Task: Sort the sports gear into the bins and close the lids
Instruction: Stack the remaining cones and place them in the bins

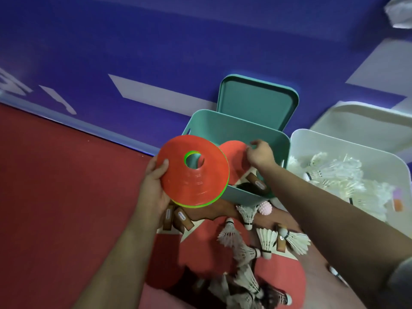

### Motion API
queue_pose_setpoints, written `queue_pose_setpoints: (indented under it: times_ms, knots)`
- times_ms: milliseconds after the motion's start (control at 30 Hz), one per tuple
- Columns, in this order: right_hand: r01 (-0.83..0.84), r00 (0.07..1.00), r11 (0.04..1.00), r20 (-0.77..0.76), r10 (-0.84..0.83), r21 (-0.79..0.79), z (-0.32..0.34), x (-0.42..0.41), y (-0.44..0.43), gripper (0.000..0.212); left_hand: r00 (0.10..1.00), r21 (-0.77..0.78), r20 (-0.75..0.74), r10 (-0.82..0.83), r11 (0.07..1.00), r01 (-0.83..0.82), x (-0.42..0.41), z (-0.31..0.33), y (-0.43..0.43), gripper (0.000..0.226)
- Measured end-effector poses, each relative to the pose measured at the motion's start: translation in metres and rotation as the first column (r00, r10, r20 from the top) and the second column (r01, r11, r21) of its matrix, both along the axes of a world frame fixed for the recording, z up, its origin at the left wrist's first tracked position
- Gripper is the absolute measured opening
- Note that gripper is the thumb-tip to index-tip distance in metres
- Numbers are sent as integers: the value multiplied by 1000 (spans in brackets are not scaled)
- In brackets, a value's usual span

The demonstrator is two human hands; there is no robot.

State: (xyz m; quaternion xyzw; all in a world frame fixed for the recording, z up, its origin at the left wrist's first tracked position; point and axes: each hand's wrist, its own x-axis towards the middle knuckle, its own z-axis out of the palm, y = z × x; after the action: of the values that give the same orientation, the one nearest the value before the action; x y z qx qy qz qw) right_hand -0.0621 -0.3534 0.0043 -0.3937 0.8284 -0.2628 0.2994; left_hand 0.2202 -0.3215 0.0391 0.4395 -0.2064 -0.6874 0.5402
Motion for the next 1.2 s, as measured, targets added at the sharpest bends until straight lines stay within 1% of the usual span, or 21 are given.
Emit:
queue_pose_setpoints:
  times_ms: [33,67,100,133,167,200,267,300,367,500,600,633,700,767,833,933,1000,1067,1100,1167,1200]
  knots:
    - [-4,1000,999,-3,4,-52,10,6,5,32,1000,7,0,-11,1000,11,-3,-1,1,20]
    - [-4,997,995,76,11,-98,21,14,13,36,1000,13,-9,-23,1000,23,-5,-2,2,20]
    - [22,966,992,257,10,-122,31,23,22,41,999,14,-24,-38,999,39,-8,-4,3,21]
    - [61,867,993,498,-3,-102,42,30,32,44,998,14,-44,-52,998,53,-12,-4,6,26]
    - [78,714,996,700,-32,-34,50,34,42,46,996,14,-61,-65,998,66,-17,-4,7,29]
    - [64,560,997,826,-61,31,54,35,52,45,995,17,-76,-72,997,73,-22,-5,9,30]
    - [30,347,998,936,-57,49,53,30,72,36,989,5,-107,-106,994,107,-33,-2,13,28]
    - [34,283,999,959,-27,18,52,26,81,34,985,-7,-108,-134,991,134,-38,-1,16,28]
    - [68,230,997,973,15,-32,50,16,97,39,978,-32,-54,-203,979,202,-46,1,23,26]
    - [174,211,979,975,64,-102,54,-12,130,36,939,18,79,-335,942,335,-54,-5,49,27]
    - [271,255,956,966,38,-109,58,-32,156,30,839,121,262,-476,879,461,-52,-19,75,22]
    - [299,269,948,963,27,-110,59,-37,166,24,760,157,375,-531,844,512,-53,-28,84,19]
    - [357,290,928,957,-4,-104,60,-45,184,19,527,197,612,-590,759,621,-54,-53,97,10]
    - [391,287,914,958,-8,-110,60,-51,200,21,263,213,809,-526,680,701,-60,-75,108,11]
    - [429,293,898,955,-39,-95,59,-57,214,27,79,235,895,-438,617,751,-67,-84,119,34]
    - [492,310,867,946,-93,-76,52,-64,231,35,-107,303,914,-391,483,821,-78,-89,128,41]
    - [506,319,859,942,-100,-81,49,-68,241,29,-162,318,919,-361,430,845,-83,-96,131,39]
    - [525,317,847,943,-106,-82,45,-71,249,12,-191,325,928,-319,444,835,-86,-101,132,36]
    - [536,310,840,945,-107,-81,43,-74,252,12,-199,329,930,-310,457,827,-87,-104,131,33]
    - [541,316,835,944,-92,-99,41,-78,258,22,-149,287,940,-306,478,830,-91,-103,130,31]
    - [543,321,833,943,-86,-109,40,-81,260,31,-88,246,945,-316,505,827,-93,-99,130,30]
